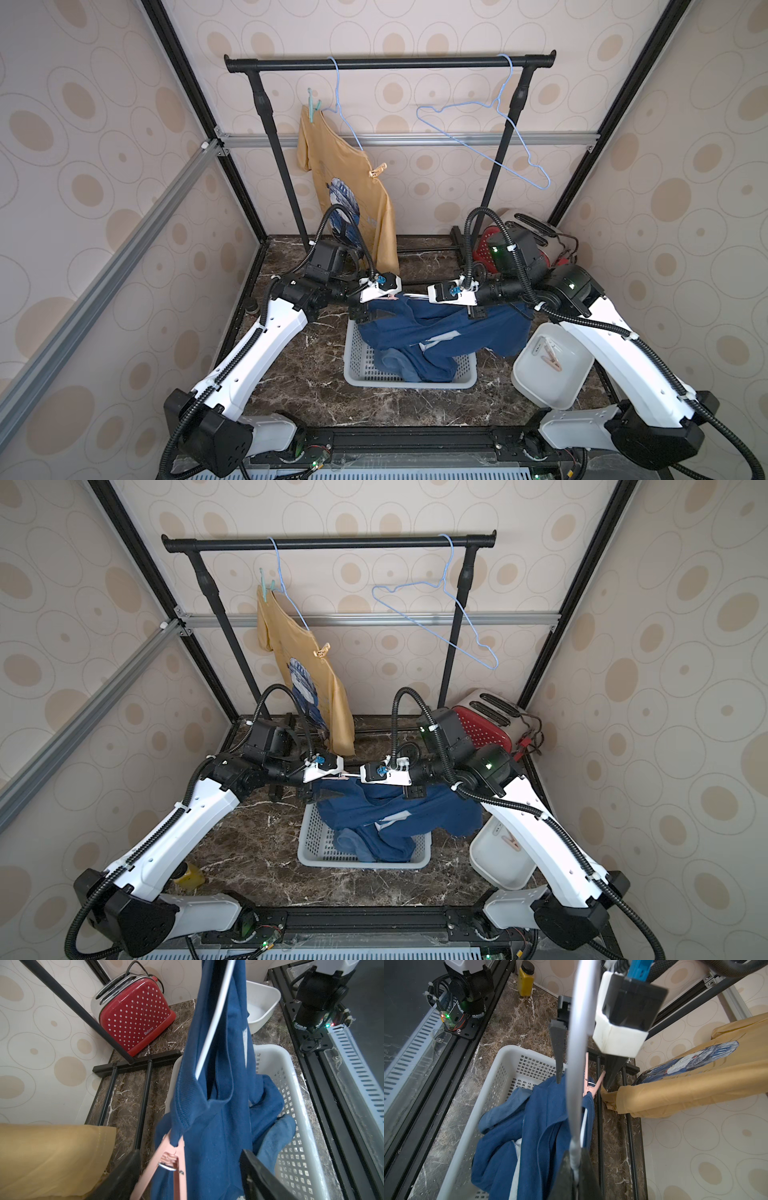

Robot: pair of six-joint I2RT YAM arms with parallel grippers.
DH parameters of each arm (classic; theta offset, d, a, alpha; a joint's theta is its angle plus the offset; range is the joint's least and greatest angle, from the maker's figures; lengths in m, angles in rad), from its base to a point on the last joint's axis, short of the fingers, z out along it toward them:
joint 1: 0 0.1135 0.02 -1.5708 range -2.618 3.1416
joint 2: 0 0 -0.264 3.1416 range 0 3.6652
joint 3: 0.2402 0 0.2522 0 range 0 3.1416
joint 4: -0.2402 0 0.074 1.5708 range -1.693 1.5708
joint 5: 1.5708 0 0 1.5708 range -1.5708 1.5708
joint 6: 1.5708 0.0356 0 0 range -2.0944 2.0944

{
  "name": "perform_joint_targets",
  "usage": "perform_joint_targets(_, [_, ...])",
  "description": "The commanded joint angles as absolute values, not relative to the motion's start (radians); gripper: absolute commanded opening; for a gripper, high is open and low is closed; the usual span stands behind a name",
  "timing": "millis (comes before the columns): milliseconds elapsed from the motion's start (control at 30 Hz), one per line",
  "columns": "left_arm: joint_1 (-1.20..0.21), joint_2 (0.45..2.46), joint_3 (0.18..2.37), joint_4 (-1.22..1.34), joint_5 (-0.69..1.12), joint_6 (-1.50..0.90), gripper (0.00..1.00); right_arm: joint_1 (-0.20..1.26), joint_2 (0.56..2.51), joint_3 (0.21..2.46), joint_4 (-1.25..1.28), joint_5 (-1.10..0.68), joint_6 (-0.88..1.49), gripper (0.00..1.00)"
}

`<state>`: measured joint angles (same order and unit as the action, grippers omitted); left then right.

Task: Remove the clothespins securing t-shirts to the hanger
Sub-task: Remove the clothespin from the hanger.

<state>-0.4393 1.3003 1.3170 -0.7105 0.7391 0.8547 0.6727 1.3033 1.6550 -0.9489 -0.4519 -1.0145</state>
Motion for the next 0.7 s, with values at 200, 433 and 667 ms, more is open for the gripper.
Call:
perform_joint_targets(200, [-0.433,1.281,1.305,-0.647,0.689,0.844,0.63,0.675,1.276,1.650,-0.931,-0.465,-1.028,0.00])
perform_joint_targets(433, [-0.433,1.281,1.309,-0.643,0.703,0.821,0.56,0.676,1.275,1.643,-0.931,-0.463,-1.025,0.00])
perform_joint_targets(667, [-0.433,1.292,1.319,-0.659,0.671,0.834,0.38,0.675,1.275,1.640,-0.930,-0.458,-1.028,0.00])
